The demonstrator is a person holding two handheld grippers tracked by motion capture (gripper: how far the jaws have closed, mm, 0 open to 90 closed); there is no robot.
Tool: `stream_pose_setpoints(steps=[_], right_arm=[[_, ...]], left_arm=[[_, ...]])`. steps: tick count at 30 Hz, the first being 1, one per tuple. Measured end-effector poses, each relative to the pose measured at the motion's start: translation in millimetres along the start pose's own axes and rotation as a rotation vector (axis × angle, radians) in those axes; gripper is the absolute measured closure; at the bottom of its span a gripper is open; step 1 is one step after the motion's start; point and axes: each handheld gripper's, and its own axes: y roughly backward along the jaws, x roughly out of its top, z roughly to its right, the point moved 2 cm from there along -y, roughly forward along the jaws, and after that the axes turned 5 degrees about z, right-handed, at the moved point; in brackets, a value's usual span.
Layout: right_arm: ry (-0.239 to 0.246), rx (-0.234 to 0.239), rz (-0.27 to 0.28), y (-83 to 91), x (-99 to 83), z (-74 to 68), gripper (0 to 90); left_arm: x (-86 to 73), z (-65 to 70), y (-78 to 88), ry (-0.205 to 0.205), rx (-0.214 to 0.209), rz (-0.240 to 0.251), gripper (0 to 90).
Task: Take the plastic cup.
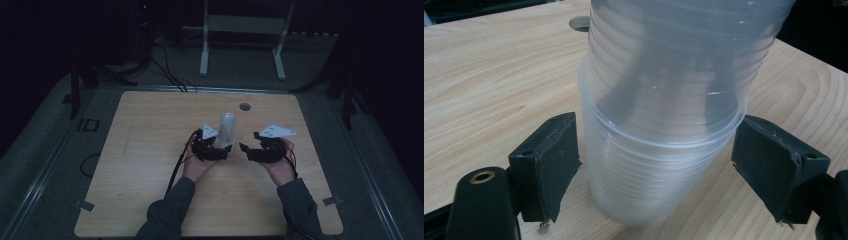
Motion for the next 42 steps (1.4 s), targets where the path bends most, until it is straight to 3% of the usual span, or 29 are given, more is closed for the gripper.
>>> stream_pose_setpoints(steps=[6,24,36,42], right_arm=[[-0.017,0.017,0.007,-7.0,4.9,-0.7,30.1],[0.004,0.047,0.022,-29.1,26.2,-10.7,30.1],[-0.034,0.070,0.060,-36.8,38.2,-8.2,28.6],[-0.027,0.074,0.068,-39.7,45.0,-9.6,28.6]], left_arm=[[0.1,0.4,-2.2,0.004,0.004,0.009,19.9],[0.3,-0.7,-1.1,-0.002,-0.004,0.024,22.3],[-0.7,-0.1,-0.2,-0.010,0.000,0.031,22.5],[-1.1,0.2,0.5,-0.017,0.005,0.034,22.7]])
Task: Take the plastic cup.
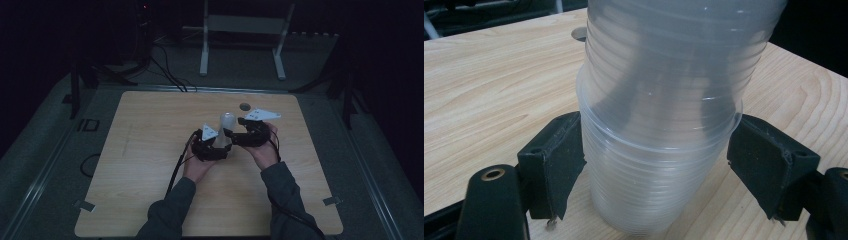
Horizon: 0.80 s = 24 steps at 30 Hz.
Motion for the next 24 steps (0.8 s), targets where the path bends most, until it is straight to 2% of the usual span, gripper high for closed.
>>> stream_pose_setpoints(steps=[3,13,20,24], right_arm=[[0.011,-0.001,0.006,-1.9,5.1,-1.6,28.6],[0.003,0.001,0.014,-13.0,14.8,-2.9,29.0],[0.013,0.006,0.014,-16.7,17.0,-3.5,38.1],[0.005,0.010,0.017,-15.6,16.8,-2.2,38.9]], left_arm=[[-0.1,0.1,0.0,0.000,-0.001,0.001,22.7],[-0.1,0.6,0.7,-0.005,-0.001,0.004,23.0],[0.4,1.2,1.1,-0.014,0.004,0.014,23.4],[0.5,1.2,0.7,-0.015,0.006,0.017,23.2]])
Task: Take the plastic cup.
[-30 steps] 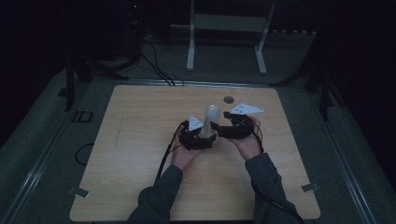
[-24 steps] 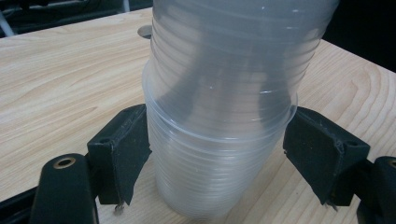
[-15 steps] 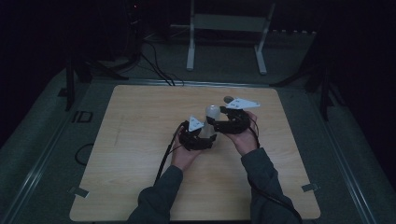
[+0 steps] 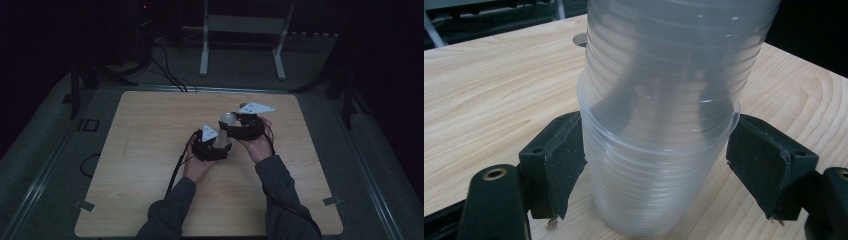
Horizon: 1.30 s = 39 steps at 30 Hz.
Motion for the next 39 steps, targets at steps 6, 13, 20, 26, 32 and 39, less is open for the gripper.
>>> stream_pose_setpoints(steps=[6,13,20,26,32,39], right_arm=[[-0.003,0.000,0.002,1.0,-0.2,0.4,38.9],[-0.007,0.003,0.016,2.6,4.2,0.5,39.0],[-0.006,0.001,0.034,6.6,9.6,1.0,39.4],[-0.001,-0.002,0.053,10.7,13.6,0.9,39.6],[-0.001,-0.005,0.070,14.6,17.6,0.8,39.9],[-0.004,-0.008,0.097,19.8,26.0,0.5,40.2]], left_arm=[[-0.2,-0.1,-1.4,0.001,0.001,-0.006,23.1],[-0.9,0.7,-2.0,-0.014,0.009,-0.013,23.4],[-1.3,0.7,-1.9,-0.011,0.006,-0.012,23.4],[-1.9,0.8,-1.5,-0.009,0.006,-0.009,23.4],[-2.5,0.8,-1.4,-0.008,0.007,-0.009,23.5],[-2.6,0.6,-0.2,-0.011,0.009,-0.008,23.7]])
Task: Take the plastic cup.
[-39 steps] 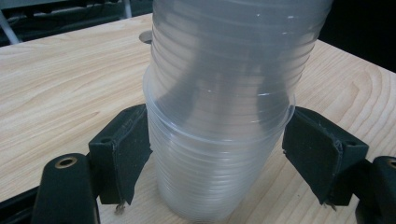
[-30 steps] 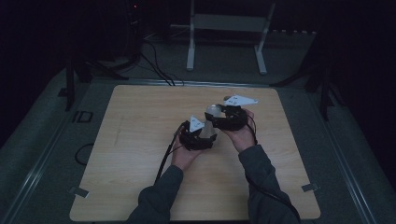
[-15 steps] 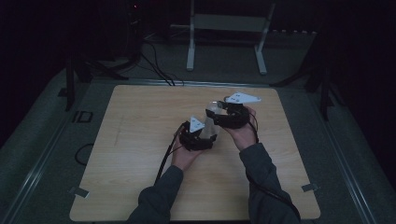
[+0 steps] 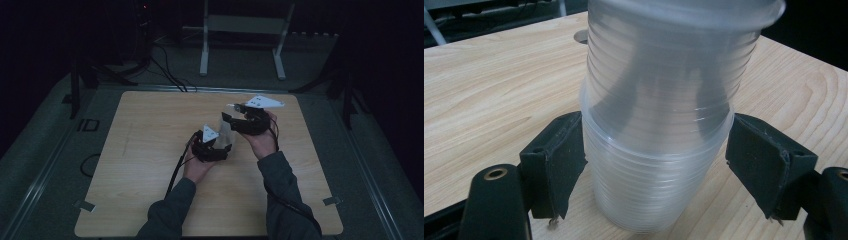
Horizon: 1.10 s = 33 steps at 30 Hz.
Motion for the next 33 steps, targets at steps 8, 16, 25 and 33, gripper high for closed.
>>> stream_pose_setpoints(steps=[8,16,25,33], right_arm=[[-0.014,0.007,0.046,8.7,10.3,-0.8,40.5],[-0.026,0.009,0.087,18.7,21.7,1.4,40.6],[-0.032,0.007,0.122,32.2,29.6,4.9,40.7],[-0.036,-0.019,0.128,46.1,28.4,12.6,40.7]], left_arm=[[-0.8,-1.0,1.1,0.004,-0.003,-0.002,23.6],[-0.7,-1.4,3.7,0.009,-0.006,0.001,23.6],[-0.8,-2.6,8.2,0.016,-0.002,0.012,23.4],[-2.1,-2.8,15.0,0.028,-0.009,0.023,23.3]])
